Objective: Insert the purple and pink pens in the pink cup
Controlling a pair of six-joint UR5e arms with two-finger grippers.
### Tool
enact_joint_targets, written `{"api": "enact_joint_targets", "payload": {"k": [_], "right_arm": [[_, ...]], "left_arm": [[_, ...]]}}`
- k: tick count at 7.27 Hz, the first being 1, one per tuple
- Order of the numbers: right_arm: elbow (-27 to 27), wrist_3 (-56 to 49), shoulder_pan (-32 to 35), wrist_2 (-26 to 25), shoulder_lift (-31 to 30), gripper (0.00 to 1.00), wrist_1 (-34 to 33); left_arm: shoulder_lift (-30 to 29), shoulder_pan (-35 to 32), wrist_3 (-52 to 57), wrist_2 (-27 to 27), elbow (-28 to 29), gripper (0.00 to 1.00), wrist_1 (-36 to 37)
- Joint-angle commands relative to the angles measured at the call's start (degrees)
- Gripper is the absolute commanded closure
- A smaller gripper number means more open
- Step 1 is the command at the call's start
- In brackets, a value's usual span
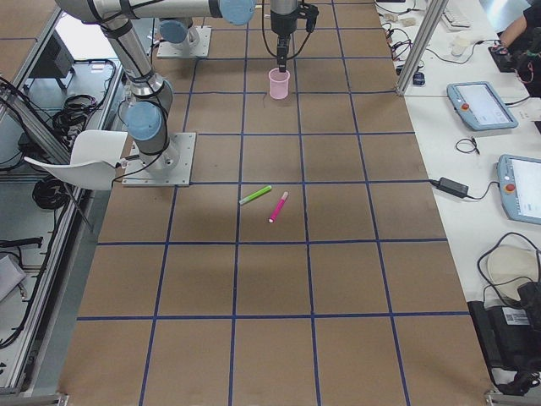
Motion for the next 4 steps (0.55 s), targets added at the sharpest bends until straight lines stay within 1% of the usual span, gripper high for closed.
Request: {"api": "enact_joint_targets", "payload": {"k": [1,3,4], "right_arm": [[0.28,0.04,0.07,-0.25,0.04,0.0,0.12],[0.37,-0.14,0.07,-0.17,0.13,0.0,0.21],[0.28,-0.23,-0.19,-0.69,0.39,0.0,-0.22]], "left_arm": [[0.09,0.0,0.0,0.0,-0.07,0.0,-0.01],[0.0,0.0,0.7,-0.09,-1.03,0.0,-0.27],[0.35,0.7,4.45,0.17,-3.22,0.0,-0.19]]}}
